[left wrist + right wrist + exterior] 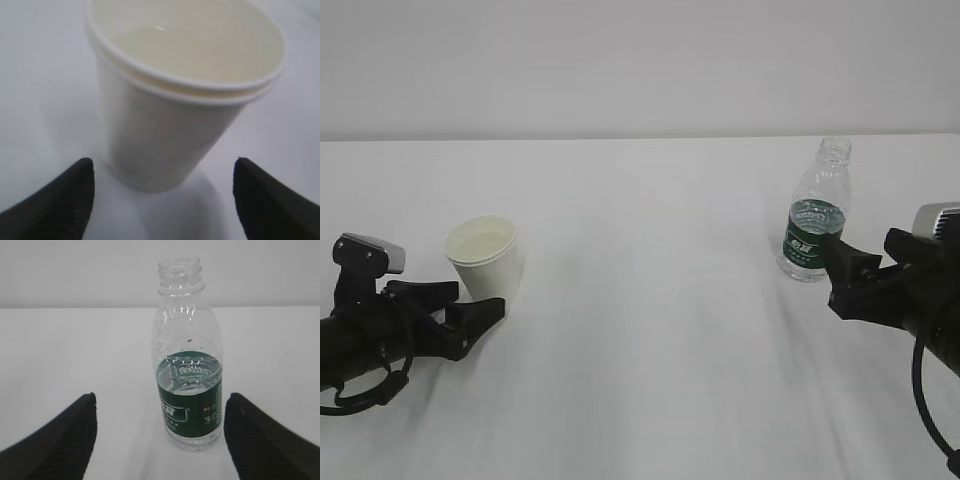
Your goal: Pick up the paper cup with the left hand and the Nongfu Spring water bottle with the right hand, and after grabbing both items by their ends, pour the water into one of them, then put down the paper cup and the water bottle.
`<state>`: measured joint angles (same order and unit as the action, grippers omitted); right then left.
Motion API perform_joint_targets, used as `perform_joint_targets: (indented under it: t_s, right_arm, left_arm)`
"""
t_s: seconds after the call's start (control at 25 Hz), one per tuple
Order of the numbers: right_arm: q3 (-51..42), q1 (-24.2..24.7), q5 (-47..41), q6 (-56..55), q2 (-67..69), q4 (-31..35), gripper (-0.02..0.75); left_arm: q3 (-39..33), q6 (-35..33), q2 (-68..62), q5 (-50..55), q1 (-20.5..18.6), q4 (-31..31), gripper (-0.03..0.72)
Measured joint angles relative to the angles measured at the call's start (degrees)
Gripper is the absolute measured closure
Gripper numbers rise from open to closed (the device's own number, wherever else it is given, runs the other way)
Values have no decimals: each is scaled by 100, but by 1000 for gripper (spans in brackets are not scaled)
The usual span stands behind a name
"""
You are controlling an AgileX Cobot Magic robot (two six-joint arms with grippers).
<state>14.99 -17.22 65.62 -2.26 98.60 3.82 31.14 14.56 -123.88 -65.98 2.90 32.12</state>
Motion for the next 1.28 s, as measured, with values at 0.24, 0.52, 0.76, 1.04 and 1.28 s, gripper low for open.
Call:
perform_joint_targets:
  t_s: [0.24,0.52,0.76,1.04,1.28]
  right_arm:
    - [-46,0,0,-293,-3,-68,144]
    - [-142,0,0,-505,-295,-200,144]
    - [-201,0,-207,-515,-943,-208,144]
    - [-201,0,-796,-434,-1751,-141,145]
    - [-234,0,-1387,-398,-2346,-43,145]
  left_arm:
    - [-317,0,78,-129,0,-211,67]
    - [-678,493,447,-56,0,-254,81]
    - [-865,702,850,-56,0,98,94]
    - [-1210,722,1466,-52,0,157,97]
    - [-1502,722,2217,-43,0,-65,117]
